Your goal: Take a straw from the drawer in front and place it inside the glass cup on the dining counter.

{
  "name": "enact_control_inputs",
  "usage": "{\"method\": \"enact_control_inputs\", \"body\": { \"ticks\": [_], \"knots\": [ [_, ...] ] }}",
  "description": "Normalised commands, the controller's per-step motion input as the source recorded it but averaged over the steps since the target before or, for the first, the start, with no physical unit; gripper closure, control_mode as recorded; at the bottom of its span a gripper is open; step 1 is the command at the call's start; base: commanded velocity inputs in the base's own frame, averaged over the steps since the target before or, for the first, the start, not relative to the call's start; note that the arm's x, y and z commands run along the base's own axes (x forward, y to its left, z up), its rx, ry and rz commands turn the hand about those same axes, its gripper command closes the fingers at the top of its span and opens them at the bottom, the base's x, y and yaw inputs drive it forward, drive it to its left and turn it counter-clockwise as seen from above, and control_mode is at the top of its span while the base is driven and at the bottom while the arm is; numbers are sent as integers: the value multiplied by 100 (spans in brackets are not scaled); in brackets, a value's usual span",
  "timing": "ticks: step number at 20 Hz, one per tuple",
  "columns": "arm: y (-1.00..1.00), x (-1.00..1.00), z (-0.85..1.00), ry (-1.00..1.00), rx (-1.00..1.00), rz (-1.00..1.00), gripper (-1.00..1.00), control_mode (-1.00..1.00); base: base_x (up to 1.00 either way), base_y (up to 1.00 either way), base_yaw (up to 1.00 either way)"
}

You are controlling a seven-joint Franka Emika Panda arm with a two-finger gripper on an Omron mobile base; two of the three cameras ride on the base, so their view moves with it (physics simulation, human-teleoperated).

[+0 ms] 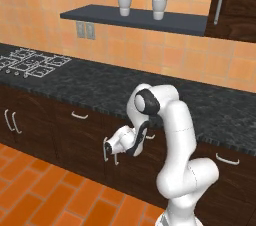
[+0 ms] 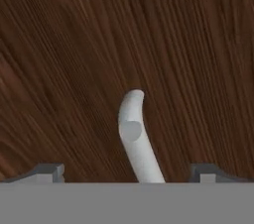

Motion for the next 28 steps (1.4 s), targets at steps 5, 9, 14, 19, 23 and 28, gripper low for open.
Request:
{"method": "enact_control_inputs", "body": {
  "ticks": [5,9,14,19,23,28],
  "knots": [
    [-2,32,-21,0,0,0,-100,-100,0,0,0],
    [0,26,-16,0,0,0,-100,-100,0,0,0],
    [-4,23,-16,0,0,0,-100,-100,0,0,0],
    [-2,17,-7,0,0,0,100,-100,0,0,0],
    [0,0,0,0,0,0,100,-100,0,0,0],
    [2,-2,-3,-1,0,0,100,-100,0,0,0]
  ]
}}
